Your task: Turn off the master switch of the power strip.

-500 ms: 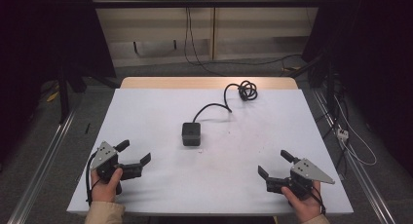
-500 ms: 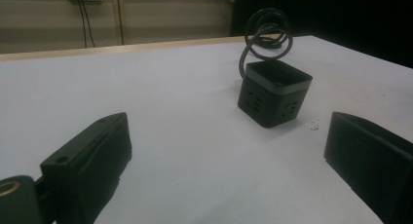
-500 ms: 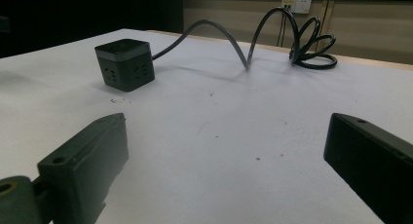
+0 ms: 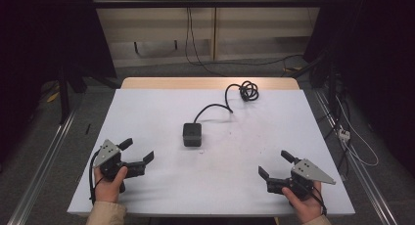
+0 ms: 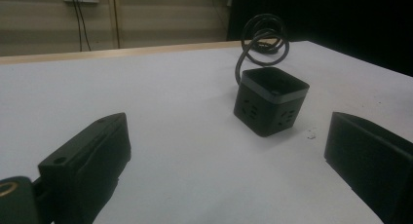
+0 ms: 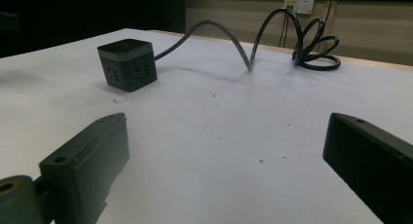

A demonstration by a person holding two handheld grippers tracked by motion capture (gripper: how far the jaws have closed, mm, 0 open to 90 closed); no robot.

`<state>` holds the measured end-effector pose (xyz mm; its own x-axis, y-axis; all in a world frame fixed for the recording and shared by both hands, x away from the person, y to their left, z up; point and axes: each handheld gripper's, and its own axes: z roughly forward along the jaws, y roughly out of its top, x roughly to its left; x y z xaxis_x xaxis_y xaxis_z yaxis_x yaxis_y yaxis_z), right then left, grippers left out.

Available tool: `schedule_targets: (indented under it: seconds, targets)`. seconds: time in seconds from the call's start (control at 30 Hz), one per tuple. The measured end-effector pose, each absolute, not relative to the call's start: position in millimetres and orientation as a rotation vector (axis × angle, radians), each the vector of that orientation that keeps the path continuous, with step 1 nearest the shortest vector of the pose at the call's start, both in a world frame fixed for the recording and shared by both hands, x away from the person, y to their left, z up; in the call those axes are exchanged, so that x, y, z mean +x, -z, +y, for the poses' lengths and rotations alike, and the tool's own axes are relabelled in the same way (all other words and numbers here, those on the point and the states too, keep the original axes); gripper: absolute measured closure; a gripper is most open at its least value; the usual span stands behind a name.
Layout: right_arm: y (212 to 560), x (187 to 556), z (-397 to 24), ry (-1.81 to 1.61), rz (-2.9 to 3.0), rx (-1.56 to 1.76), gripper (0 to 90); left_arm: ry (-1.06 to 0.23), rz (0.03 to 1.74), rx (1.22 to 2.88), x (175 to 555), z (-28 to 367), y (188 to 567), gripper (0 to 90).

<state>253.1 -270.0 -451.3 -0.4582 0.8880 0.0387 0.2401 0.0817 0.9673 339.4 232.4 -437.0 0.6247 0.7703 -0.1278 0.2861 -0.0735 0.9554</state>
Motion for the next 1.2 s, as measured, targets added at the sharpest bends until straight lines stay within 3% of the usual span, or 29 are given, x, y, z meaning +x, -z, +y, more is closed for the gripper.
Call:
schedule_targets:
  seconds: [1.2]
  targets:
    - [450.0, 253.3, -268.7, -1.415, 1.783, 1.099, 2.9, -0.434, 0.879, 1.656, 364.0, 200.7, 432.9, 3.2]
